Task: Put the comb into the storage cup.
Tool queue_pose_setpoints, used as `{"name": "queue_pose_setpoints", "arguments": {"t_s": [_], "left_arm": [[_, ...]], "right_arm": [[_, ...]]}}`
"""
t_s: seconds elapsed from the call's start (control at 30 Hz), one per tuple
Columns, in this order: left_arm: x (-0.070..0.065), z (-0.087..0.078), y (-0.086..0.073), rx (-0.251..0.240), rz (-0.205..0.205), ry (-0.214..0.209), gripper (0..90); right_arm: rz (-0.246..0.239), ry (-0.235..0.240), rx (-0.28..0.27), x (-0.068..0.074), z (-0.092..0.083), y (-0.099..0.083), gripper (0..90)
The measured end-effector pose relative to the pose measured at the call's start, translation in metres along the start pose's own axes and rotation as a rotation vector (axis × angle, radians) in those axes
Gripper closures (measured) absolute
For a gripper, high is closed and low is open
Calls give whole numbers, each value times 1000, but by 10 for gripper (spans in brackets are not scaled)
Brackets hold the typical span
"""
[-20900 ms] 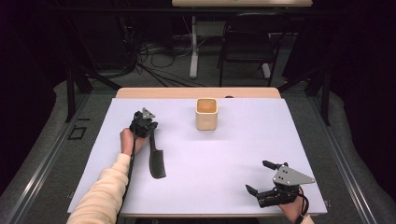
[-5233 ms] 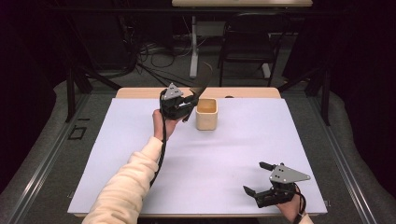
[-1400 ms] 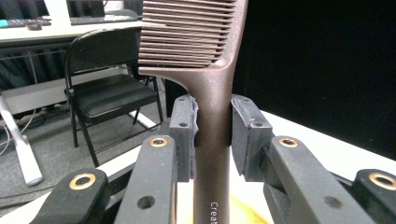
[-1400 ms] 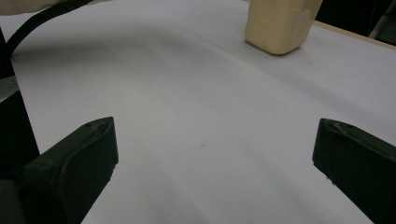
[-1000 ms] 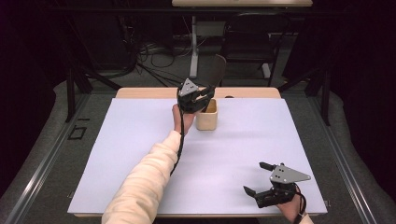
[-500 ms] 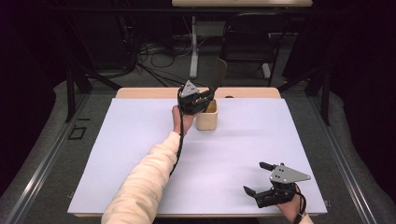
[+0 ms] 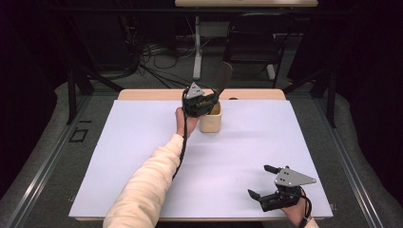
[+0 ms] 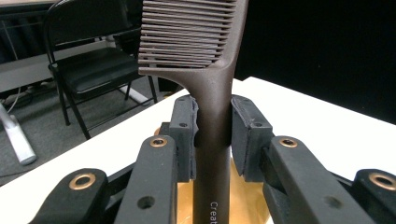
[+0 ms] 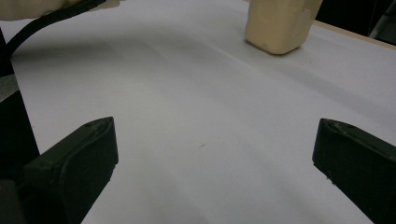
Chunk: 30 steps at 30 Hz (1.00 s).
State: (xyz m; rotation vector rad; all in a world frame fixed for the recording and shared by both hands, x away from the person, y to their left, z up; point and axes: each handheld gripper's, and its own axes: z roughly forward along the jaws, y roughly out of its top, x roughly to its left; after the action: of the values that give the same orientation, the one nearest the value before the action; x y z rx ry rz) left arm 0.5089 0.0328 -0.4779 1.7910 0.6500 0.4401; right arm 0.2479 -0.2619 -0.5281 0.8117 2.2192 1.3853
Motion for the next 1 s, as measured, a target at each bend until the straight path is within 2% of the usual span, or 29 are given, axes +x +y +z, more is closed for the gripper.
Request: {"name": "queue_pose_setpoints", "arguments": {"t_s": [0.17, 0.2, 0.33, 0.4, 1.0], "left_arm": [[0, 1, 0, 20, -2, 3, 723], [0, 1, -1, 24, -1, 17, 723], [1, 3, -2, 25, -5, -4, 723], [1, 3, -2, 40, -6, 5, 723], [0, 8, -4, 100, 8, -12, 723]], "right_arm": [[0, 1, 1, 0, 0, 0, 0], [0, 1, 1, 0, 0, 0, 0], [0, 1, 1, 0, 0, 0, 0], [1, 1, 2, 0, 0, 0, 0], [6, 0, 6, 0, 0, 0, 0]]}}
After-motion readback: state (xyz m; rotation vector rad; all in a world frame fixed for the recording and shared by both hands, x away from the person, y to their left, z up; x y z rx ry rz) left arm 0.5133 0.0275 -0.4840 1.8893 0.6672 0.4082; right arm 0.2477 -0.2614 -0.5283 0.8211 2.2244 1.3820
